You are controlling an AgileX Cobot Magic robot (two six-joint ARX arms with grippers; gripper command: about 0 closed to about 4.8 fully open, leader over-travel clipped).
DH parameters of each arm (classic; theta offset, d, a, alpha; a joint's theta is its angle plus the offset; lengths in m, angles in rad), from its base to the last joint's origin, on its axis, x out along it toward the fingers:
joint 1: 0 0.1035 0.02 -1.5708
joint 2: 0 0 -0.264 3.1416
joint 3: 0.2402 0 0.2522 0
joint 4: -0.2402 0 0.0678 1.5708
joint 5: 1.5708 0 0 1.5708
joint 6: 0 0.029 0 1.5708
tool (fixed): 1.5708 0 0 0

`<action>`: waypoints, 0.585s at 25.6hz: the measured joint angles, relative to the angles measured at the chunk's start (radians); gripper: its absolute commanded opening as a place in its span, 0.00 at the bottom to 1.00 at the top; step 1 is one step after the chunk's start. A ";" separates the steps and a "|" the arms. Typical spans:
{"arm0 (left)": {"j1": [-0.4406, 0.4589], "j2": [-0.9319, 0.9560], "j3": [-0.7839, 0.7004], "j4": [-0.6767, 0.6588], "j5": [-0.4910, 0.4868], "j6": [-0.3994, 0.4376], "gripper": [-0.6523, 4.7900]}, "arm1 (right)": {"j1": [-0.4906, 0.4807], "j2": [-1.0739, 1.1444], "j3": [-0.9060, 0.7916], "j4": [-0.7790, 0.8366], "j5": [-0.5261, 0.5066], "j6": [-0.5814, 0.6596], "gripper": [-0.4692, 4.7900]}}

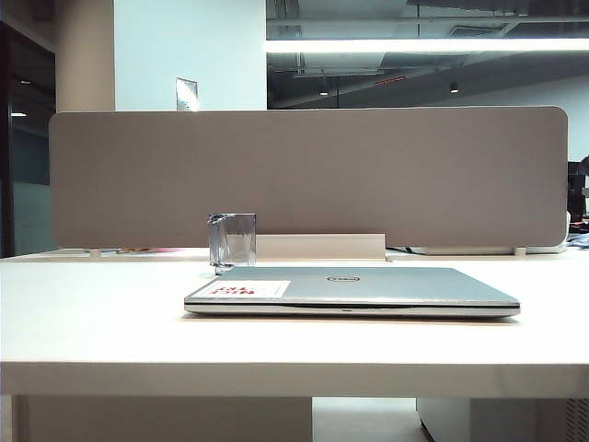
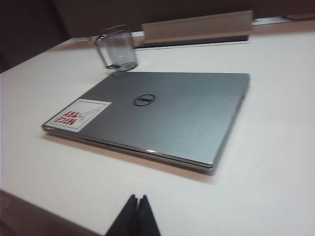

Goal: Pick up the water cup and place it on the left side of the laptop.

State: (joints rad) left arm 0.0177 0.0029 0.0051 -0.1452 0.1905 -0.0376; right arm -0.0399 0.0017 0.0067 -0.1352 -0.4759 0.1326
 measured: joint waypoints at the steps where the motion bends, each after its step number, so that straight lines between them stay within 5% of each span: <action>1: 0.000 0.000 0.000 0.002 0.022 0.000 0.11 | 0.000 0.000 0.000 0.001 -0.016 0.000 0.09; 7: -0.001 0.000 0.000 0.095 0.232 -0.048 0.11 | 0.000 0.000 0.000 0.003 -0.049 0.001 0.09; 15: -0.013 0.044 0.101 0.156 0.254 -0.136 0.11 | 0.000 0.000 0.000 0.006 -0.056 0.008 0.09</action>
State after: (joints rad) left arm 0.0051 0.0467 0.1066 0.0105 0.4442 -0.1734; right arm -0.0395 0.0017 0.0067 -0.1291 -0.5320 0.1410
